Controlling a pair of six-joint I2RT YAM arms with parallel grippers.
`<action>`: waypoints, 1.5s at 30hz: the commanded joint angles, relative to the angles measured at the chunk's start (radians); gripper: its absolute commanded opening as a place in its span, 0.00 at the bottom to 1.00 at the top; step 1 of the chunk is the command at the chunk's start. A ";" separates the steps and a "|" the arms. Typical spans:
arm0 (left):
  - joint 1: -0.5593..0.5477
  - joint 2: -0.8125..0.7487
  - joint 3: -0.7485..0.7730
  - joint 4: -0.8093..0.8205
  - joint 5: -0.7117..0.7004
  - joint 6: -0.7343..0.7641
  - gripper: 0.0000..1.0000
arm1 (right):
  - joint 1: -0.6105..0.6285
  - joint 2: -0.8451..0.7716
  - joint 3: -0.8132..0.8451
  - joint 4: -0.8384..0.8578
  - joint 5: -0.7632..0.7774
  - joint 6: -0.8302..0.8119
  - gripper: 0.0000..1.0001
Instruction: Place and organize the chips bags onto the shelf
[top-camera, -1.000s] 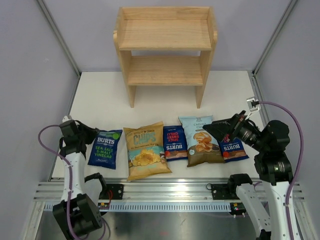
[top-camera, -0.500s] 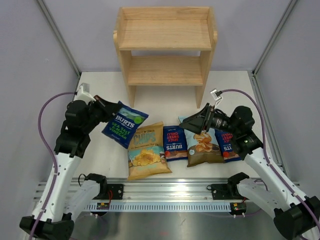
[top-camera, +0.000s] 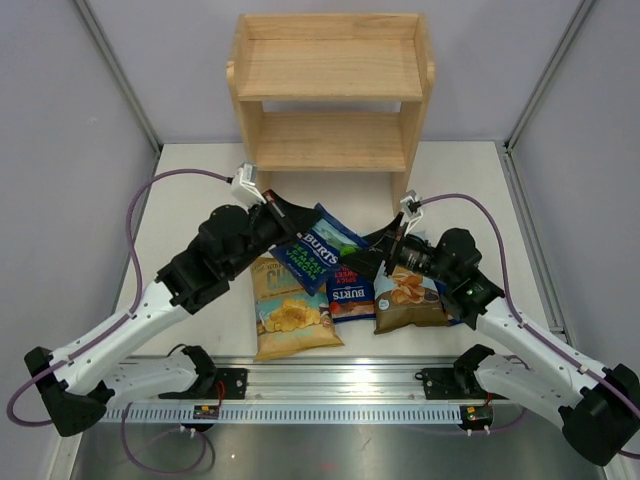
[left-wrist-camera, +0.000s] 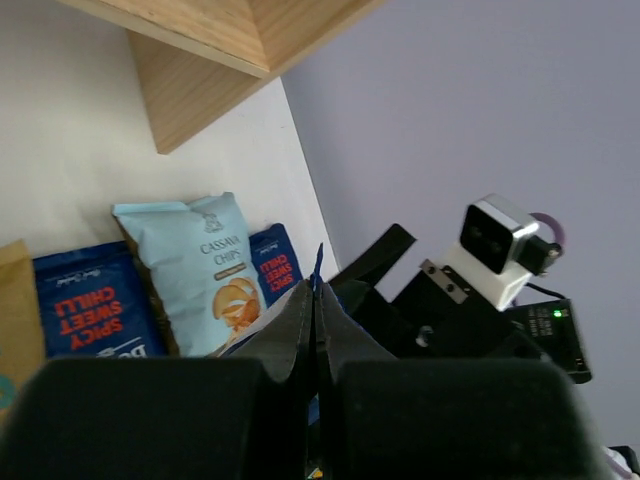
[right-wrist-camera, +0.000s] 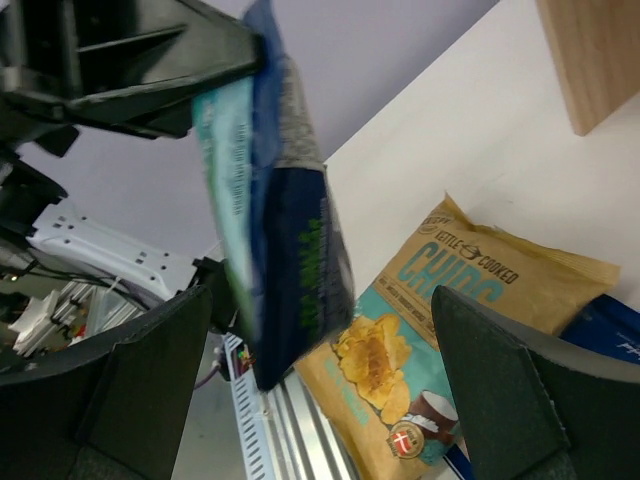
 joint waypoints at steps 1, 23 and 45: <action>-0.085 0.031 0.068 0.172 -0.178 -0.048 0.00 | 0.010 -0.017 -0.047 0.131 0.068 -0.051 1.00; -0.156 0.101 0.242 0.091 -0.116 0.285 0.60 | 0.024 -0.181 -0.033 0.149 -0.013 -0.027 0.19; -0.085 -0.275 -0.438 0.908 0.214 0.336 0.99 | 0.024 -0.138 0.296 -0.003 0.121 0.243 0.11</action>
